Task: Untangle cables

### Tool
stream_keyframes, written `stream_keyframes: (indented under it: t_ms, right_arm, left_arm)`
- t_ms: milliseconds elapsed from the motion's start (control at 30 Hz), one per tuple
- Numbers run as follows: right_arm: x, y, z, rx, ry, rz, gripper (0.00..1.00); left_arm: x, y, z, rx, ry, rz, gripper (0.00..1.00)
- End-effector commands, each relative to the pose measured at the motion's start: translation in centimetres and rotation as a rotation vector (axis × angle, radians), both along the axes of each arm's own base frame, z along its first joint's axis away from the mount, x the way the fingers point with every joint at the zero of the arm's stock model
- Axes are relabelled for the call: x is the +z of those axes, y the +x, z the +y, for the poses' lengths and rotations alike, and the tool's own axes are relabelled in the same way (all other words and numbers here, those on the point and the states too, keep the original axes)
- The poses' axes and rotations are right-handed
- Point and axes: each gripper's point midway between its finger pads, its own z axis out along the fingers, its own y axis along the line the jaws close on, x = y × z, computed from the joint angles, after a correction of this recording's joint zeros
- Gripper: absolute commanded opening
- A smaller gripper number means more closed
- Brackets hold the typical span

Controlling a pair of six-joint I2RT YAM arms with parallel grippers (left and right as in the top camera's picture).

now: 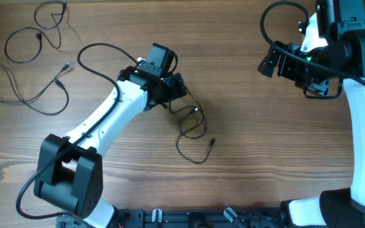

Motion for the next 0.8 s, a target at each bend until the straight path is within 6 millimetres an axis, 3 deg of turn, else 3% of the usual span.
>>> stream_keyframes:
  t_ms: [0, 200, 400, 467, 600, 767]
  right_arm:
    - [-0.5, 0.0, 0.5, 0.028, 0.010, 0.016, 1.00]
    - [-0.5, 0.0, 0.5, 0.028, 0.009, 0.015, 1.00]
    - [-0.5, 0.0, 0.5, 0.028, 0.009, 0.016, 1.00]
    - [-0.5, 0.0, 0.5, 0.028, 0.009, 0.016, 1.00]
    - [-0.5, 0.1, 0.5, 0.027, 0.010, 0.014, 1.00]
    - [-0.5, 0.0, 0.5, 0.028, 0.009, 0.016, 1.00]
  left_arm:
    - [-1.5, 0.6, 0.7, -0.102, 0.098, -0.027, 0.90]
    - [-5.4, 0.9, 0.3, -0.136, 0.131, 0.030, 0.88]
    - [-7.0, 3.8, -0.8, -0.253, 0.162, -0.078, 0.82]
    - [-7.8, 3.9, -0.7, -0.268, 0.179, -0.076, 0.82]
    - [-8.2, 4.2, 0.4, -0.249, 0.240, -0.079, 0.71]
    - [-9.0, 3.6, 0.3, -0.278, 0.258, -0.055, 0.60]
